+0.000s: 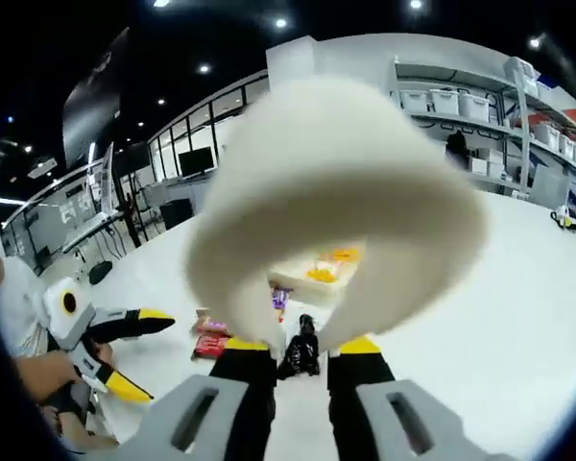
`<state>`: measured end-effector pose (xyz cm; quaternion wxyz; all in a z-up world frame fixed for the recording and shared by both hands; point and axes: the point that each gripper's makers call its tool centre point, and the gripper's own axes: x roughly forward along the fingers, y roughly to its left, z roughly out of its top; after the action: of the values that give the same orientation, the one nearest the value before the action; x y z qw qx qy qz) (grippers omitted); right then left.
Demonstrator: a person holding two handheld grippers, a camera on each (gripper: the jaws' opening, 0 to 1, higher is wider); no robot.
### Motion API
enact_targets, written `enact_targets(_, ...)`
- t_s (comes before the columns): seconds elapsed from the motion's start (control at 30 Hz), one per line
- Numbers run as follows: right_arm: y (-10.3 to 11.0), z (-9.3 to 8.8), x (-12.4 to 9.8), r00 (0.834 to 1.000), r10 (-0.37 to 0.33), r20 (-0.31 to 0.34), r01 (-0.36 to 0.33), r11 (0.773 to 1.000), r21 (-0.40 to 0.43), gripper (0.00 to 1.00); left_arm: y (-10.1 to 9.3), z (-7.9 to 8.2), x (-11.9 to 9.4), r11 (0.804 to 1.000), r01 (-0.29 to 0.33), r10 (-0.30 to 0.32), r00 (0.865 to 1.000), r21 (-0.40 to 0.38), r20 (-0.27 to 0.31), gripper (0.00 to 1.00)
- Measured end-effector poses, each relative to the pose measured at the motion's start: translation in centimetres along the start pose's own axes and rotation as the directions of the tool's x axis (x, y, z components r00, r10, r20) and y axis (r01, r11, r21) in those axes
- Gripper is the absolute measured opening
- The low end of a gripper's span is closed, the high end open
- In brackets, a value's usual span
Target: Place the target food into the container with the food tongs after gripping and lifting it, then release it inside without dropping or visibly crushing the food.
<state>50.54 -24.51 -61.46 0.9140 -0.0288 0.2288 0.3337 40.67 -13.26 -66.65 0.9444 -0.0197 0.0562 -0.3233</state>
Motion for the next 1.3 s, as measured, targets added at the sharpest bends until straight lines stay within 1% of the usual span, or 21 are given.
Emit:
enact_targets(0.13, 0.1, 2.4, -0.2, 1.0, 0.007, 0.021, -0.007, 1.0, -0.017, 0.13, 0.2, 0.0, -0.1, 1.0, -0.013, 0.013, 1.0, 0.006, 0.0, 0.64)
enact_targets(0.2, 0.0, 3.5, 0.2, 1.0, -0.001, 0.022, 0.002, 0.998, -0.058, 0.13, 0.3, 0.1, -0.1, 1.0, -0.023, 0.023, 1.0, 0.018, 0.002, 0.65)
enact_targets(0.23, 0.0, 3.9, 0.4, 1.0, -0.005, 0.024, 0.006, 0.997, -0.071, 0.13, 0.6, 0.1, -0.2, 0.999, -0.038, 0.038, 0.999, 0.027, 0.003, 0.66)
enact_targets(0.33, -0.1, 5.4, 1.3, 1.0, 0.0, 0.019, 0.001, 0.998, -0.069, 0.13, 1.5, 0.2, -0.4, 0.994, -0.098, 0.097, 0.995, 0.056, 0.01, 0.69)
enact_targets(0.4, -0.2, 6.2, 2.0, 1.0, -0.001, 0.014, 0.002, 0.997, -0.072, 0.13, 2.3, 0.4, -0.7, 0.987, -0.145, 0.144, 0.989, 0.074, 0.02, 0.75)
enact_targets(0.43, -0.3, 6.8, 2.4, 1.0, -0.003, 0.014, 0.004, 0.997, -0.077, 0.13, 2.6, 0.4, -0.8, 0.985, -0.164, 0.163, 0.987, 0.059, 0.017, 0.8)
enact_targets(0.47, -0.5, 7.1, 2.8, 1.0, -0.003, 0.013, 0.004, 0.997, -0.078, 0.13, 2.7, 0.2, -0.7, 0.986, -0.166, 0.166, 0.986, 0.025, 0.006, 0.83)
enact_targets(0.53, -0.6, 7.7, 3.7, 1.0, 0.0, 0.002, 0.0, 0.997, -0.074, 0.13, 3.0, -0.2, -0.7, 0.986, -0.167, 0.167, 0.986, -0.012, -0.017, 0.83)
enact_targets(0.57, -0.8, 8.0, 4.3, 1.0, -0.008, -0.006, 0.007, 0.997, -0.079, 0.13, 3.0, 0.0, -0.7, 0.986, -0.167, 0.167, 0.986, 0.001, -0.005, 0.83)
enact_targets(0.63, -1.0, 8.1, 4.9, 1.0, -0.012, -0.014, 0.011, 0.996, -0.086, 0.13, 3.0, 0.1, -0.8, 0.985, -0.172, 0.172, 0.985, 0.008, 0.001, 0.85)
enact_targets(0.7, -1.1, 8.3, 5.6, 1.0, -0.01, -0.023, 0.008, 0.997, -0.08, 0.13, 3.0, 0.1, -0.8, 0.983, -0.182, 0.182, 0.983, 0.013, -0.001, 0.89)
enact_targets(0.77, -1.1, 8.3, 7.2, 0.999, 0.003, -0.043, -0.006, 0.998, -0.065, 0.13, 3.7, -0.2, -1.0, 0.973, -0.228, 0.228, 0.973, 0.036, -0.02, 0.93)
enact_targets(0.87, -1.2, 8.0, 8.5, 0.998, -0.008, -0.063, 0.002, 0.995, -0.095, 0.13, 4.0, -0.2, -1.1, 0.969, -0.244, 0.245, 0.969, 0.033, -0.021, 0.95)
enact_targets(0.93, -1.2, 7.9, 9.3, 0.997, -0.011, -0.073, 0.003, 0.995, -0.099, 0.14, 4.5, -0.3, -1.2, 0.96, -0.274, 0.276, 0.961, 0.049, -0.028, 0.99)
enact_targets(1.0, -1.0, 7.7, 10.3, 0.996, -0.008, -0.084, -0.001, 0.994, -0.108, 0.14, 4.4, -0.3, -1.5, 0.955, -0.291, 0.293, 0.956, 0.054, -0.028, 0.99)
enact_targets(1.03, -0.9, 7.7, 10.6, 0.996, -0.008, -0.087, -0.002, 0.994, -0.11, 0.14, 4.5, -0.3, -1.4, 0.953, -0.293, 0.296, 0.955, 0.071, -0.027, 0.99)
enact_targets(1.07, -0.8, 7.7, 11.1, 0.996, -0.007, -0.092, -0.005, 0.992, -0.123, 0.14, 4.5, -0.2, -1.4, 0.957, -0.286, 0.288, 0.957, 0.057, -0.023, 0.99)
enact_targets(1.13, -0.6, 7.6, 11.5, 0.995, -0.006, -0.098, -0.007, 0.991, -0.134, 0.14, 4.7, -0.2, -1.5, 0.957, -0.287, 0.288, 0.958, 0.045, -0.018, 0.99)
enact_targets(1.17, -0.3, 7.5, 12.1, 0.995, -0.002, -0.101, -0.012, 0.99, -0.141, 0.14, 4.4, 0.0, -1.3, 0.962, -0.272, 0.272, 0.962, 0.018, -0.007, 0.99)
enact_targets(1.23, -0.3, 7.5, 12.7, 0.994, 0.0, -0.108, -0.015, 0.99, -0.141, 0.14, 4.9, -0.1, -1.3, 0.96, -0.281, 0.281, 0.96, 0.022, -0.011, 0.99)
enact_targets(1.3, -0.1, 7.2, 13.5, 0.993, 0.0, -0.119, -0.018, 0.989, -0.149, 0.14, 4.8, -0.1, -1.3, 0.962, -0.273, 0.273, 0.962, 0.022, -0.012, 0.98)
